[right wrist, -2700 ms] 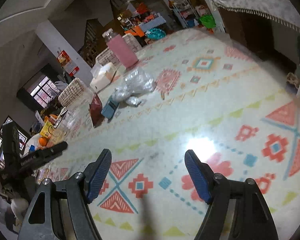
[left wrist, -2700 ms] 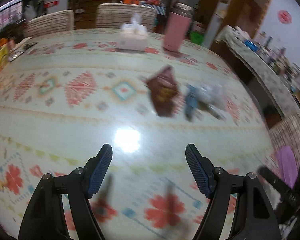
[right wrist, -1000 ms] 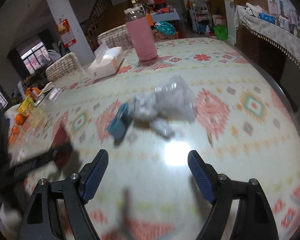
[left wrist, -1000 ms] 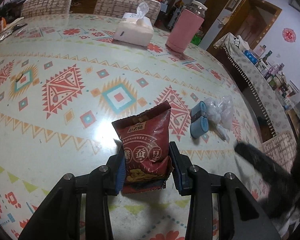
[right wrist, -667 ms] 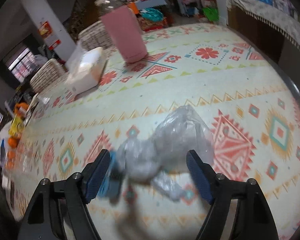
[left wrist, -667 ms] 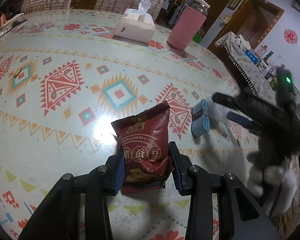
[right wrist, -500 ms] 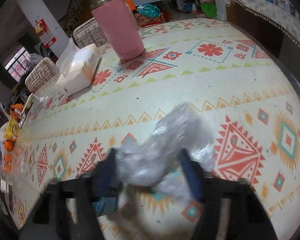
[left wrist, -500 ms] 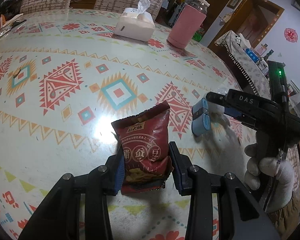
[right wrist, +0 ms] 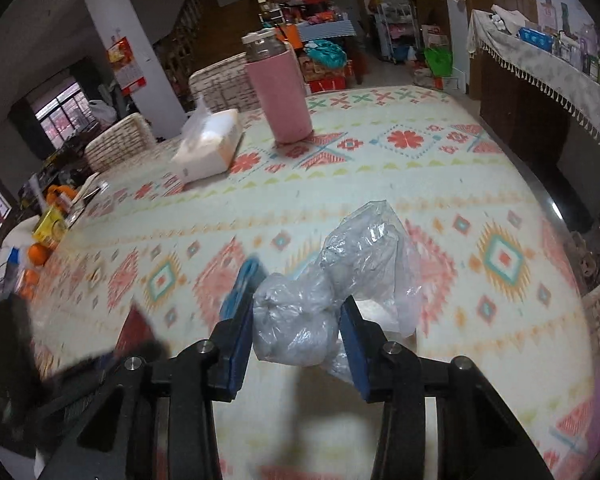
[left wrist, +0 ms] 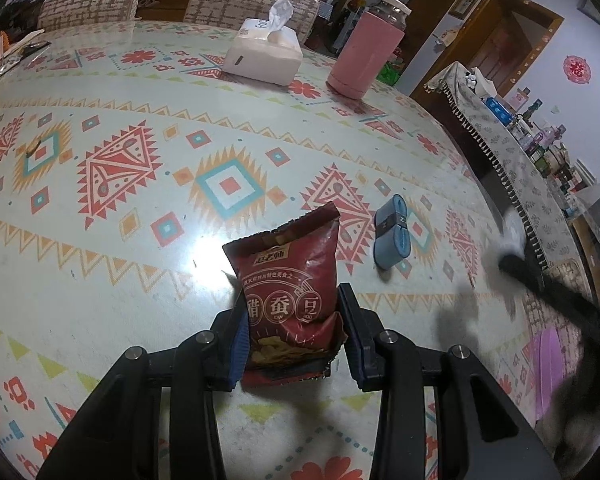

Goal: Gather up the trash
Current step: 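Grasp the red snack bag with the left tool while the right tool grasps the clear plastic bag, then lift the red snack bag and clear plastic bag from the table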

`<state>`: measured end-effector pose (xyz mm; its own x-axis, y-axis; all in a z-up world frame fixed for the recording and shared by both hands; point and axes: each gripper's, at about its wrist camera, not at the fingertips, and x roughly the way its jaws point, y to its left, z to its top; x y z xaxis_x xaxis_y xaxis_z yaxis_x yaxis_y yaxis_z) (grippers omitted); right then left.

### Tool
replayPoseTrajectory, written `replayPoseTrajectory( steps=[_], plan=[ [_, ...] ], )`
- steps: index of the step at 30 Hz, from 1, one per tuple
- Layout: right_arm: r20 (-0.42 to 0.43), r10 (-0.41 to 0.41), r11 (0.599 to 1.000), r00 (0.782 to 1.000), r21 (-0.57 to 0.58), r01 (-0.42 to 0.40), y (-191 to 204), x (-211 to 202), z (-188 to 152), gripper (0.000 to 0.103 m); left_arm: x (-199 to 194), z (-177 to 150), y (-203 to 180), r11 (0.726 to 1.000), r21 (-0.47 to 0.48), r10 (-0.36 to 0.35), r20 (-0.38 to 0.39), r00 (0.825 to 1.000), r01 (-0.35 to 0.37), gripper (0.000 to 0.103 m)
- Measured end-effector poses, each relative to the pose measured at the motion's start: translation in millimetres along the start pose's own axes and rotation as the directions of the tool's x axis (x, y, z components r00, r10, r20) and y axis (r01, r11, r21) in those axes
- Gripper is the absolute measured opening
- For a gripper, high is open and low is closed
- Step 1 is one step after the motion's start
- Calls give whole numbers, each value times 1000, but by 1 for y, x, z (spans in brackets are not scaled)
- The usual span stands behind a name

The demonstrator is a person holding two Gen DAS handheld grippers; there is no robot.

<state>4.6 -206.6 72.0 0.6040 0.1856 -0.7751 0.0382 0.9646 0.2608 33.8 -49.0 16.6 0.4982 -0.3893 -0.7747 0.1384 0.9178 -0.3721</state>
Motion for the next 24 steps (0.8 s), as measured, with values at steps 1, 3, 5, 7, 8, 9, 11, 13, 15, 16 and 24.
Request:
replayPoseTrajectory(
  steps=[1,3,5,7,8,9,11,13,15,16,24],
  plan=[
    [-1,6,1000,1000,2,-6,0,-5,-9,46,0,-1,-1,1000,3,0,1,1000,0,38],
    [-8,25,999,1000,20,-25,-3,-16,-29,46,-1,-2,-4,1000,12,3,4,1000,-3,38],
    [-16,58,997,998,59,-57,-8,-22,-48,46,0,-2,-5,1000,16,7,4,1000,-8,38],
    [-12,86,992,996,98,-85,-13,-26,-61,46,1,-2,-5,1000,18,10,2,1000,-10,38],
    [-6,103,987,995,124,-101,-17,-28,-68,46,1,-3,-5,1000,19,12,1,1000,-12,38],
    [0,113,984,994,140,-112,-18,-29,-72,46,1,-3,-6,1000,19,14,0,1000,-14,38],
    [20,137,976,990,171,-139,-23,-30,-77,46,1,-3,-6,1000,21,17,2,1000,-17,38],
    [36,161,967,986,192,-165,-26,-31,-80,46,2,-3,-6,1000,22,18,1,1000,-18,38],
    [45,178,960,983,212,-184,-28,-31,-84,46,3,-4,-6,999,23,23,-2,1000,-23,38],
    [46,180,959,983,215,-186,-28,-31,-85,46,4,-3,-6,999,23,25,-4,1000,-25,38],
    [46,96,982,994,159,-103,-25,-24,-99,48,8,-4,-7,999,34,38,-3,999,-38,38]
  ],
)
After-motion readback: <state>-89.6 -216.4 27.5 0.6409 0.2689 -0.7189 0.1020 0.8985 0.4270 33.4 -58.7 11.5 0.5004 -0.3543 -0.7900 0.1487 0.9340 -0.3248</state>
